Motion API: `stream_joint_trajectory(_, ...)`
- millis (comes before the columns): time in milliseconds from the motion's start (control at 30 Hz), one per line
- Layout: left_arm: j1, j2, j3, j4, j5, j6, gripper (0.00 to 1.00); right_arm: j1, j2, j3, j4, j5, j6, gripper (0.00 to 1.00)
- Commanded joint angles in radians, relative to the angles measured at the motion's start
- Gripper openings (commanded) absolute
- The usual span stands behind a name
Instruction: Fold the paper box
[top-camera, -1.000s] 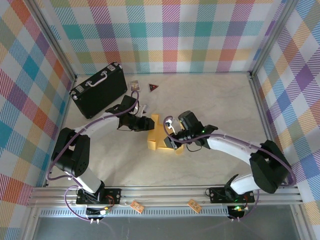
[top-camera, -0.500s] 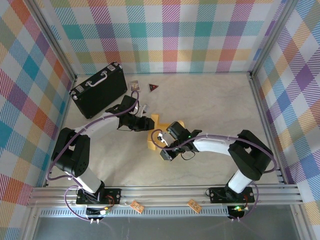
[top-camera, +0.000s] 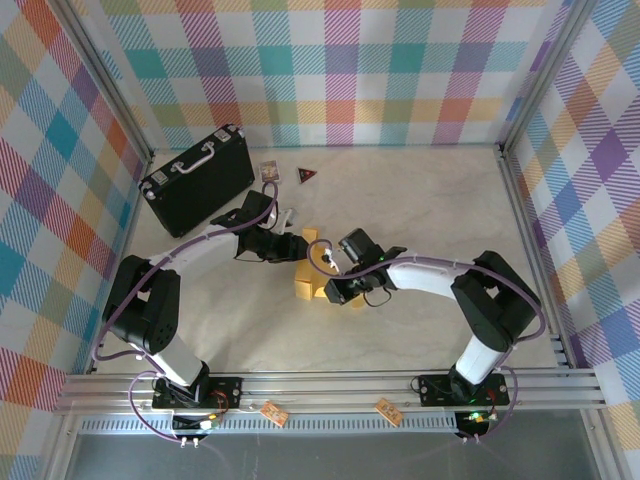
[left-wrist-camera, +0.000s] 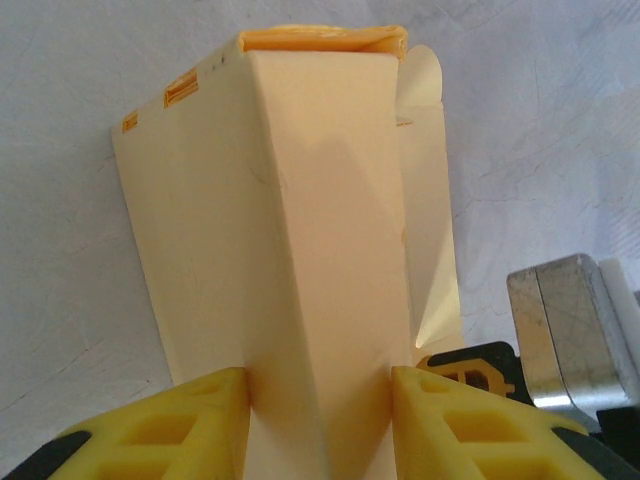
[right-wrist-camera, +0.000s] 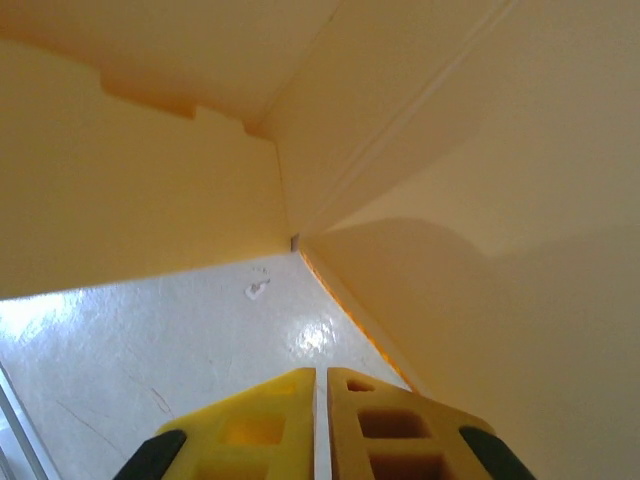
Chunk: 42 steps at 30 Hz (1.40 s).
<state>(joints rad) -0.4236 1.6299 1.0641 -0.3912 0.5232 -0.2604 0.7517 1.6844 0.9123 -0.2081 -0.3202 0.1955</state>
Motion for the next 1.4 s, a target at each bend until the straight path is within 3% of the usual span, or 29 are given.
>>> stream_joint_trajectory(0, -0.008, 0.041, -0.025, -0.112, -0.031, 0.023, 0.39, -0.014, 0.043, 0.043, -0.027, -0.010, 0.009, 0.13)
stream_joint_trajectory(433, -0.008, 0.039, -0.031, -0.112, -0.030, 0.023, 0.39, -0.075, 0.122, 0.072, -0.008, -0.065, 0.019, 0.12)
stream_joint_trajectory(667, -0.008, 0.041, -0.030, -0.109, -0.029, 0.026, 0.39, -0.075, 0.235, 0.066, -0.016, -0.089, 0.078, 0.11)
stream_joint_trajectory(933, -0.008, 0.042, -0.030, -0.109, -0.028, 0.025, 0.39, -0.075, 0.317, 0.095, -0.107, -0.033, 0.119, 0.11)
stream_joint_trajectory(1367, -0.007, 0.039, -0.026, -0.120, -0.039, 0.029, 0.39, -0.062, 0.067, 0.083, -0.191, -0.054, 0.131, 0.13)
